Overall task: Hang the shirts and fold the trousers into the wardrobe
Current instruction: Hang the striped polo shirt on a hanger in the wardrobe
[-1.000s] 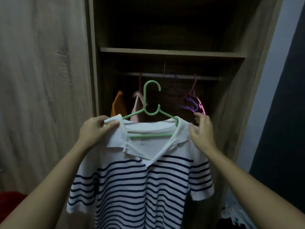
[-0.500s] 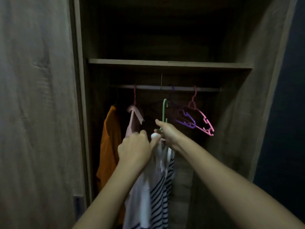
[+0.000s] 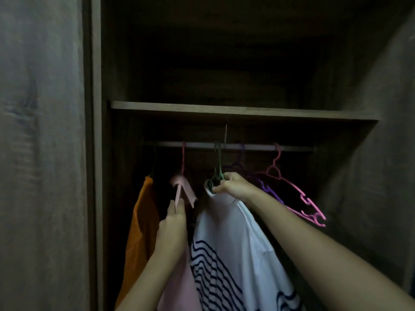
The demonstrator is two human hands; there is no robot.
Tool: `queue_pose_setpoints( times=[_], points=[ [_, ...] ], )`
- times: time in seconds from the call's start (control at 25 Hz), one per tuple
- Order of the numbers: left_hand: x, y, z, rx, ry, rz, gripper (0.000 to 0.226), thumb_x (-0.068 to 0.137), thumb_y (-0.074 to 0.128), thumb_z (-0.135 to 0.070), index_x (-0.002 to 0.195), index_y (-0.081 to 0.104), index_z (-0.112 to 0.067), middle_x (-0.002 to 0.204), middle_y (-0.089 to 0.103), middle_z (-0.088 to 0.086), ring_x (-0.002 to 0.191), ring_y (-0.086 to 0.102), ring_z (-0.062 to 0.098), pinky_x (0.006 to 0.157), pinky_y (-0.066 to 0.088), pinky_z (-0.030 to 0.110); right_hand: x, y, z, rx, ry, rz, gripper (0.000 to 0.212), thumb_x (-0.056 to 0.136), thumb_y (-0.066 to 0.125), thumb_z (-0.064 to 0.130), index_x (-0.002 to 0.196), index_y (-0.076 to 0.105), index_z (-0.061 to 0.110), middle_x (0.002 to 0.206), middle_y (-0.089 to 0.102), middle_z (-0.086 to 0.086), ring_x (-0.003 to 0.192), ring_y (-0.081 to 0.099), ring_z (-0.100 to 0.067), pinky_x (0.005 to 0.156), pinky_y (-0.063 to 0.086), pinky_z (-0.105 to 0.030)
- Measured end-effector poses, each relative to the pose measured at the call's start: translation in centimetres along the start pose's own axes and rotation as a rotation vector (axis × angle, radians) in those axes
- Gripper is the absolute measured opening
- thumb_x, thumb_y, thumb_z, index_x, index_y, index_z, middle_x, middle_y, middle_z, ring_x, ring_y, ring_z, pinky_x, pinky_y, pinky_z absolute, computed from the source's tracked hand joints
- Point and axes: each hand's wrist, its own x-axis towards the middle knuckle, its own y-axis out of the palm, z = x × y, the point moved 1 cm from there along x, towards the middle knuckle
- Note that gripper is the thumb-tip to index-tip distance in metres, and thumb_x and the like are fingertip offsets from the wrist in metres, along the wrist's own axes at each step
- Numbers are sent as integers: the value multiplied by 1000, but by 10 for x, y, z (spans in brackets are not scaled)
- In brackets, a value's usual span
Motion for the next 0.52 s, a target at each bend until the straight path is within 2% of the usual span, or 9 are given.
queue_pose_setpoints(
  times=[0.08,0.12,0.2,0.28,0.4,0.52],
  points=[
    [7,0,1,-17,27,-21,60,95,40,-13,149,13,-19,146,34,10,112,58,27,88,50,36,17,3,12,-69,-8,5,38,75,62,-3,113,57,-3,98,64,-13,97,61,-20,76,42,-21],
    [8,-1,0,-21,33,-17,58,95,39,-16,148,15,-20,144,37,8,112,59,25,89,50,36,23,5,19,-84,-21,9,32,78,57,-9,109,57,-1,93,63,-14,88,62,-16,67,42,-16],
    [11,-5,-1,-23,33,-4,57,95,41,-18,147,18,-22,145,37,4,116,56,23,93,48,35,34,6,30,-140,-22,5,21,79,51,-12,89,55,6,72,53,-5,63,52,-8,44,36,-8],
    [12,-8,-1,-28,41,-13,58,95,43,-18,147,19,-23,147,35,2,119,54,20,95,44,31,45,7,33,-195,2,-37,18,80,51,-10,76,52,8,65,47,-1,58,45,-8,33,31,-7],
    [11,-10,0,-39,57,8,60,94,44,-17,148,19,-21,150,31,3,122,51,20,97,42,31,54,13,22,-283,61,-25,32,81,45,-13,59,45,11,60,43,-5,53,41,-11,30,27,-8],
    [10,-9,2,-46,55,40,61,94,43,-15,149,17,-21,153,27,5,125,49,22,97,42,32,53,19,6,-330,95,-28,33,81,41,-14,59,43,11,58,43,-6,52,43,-14,33,30,-11]
  ],
)
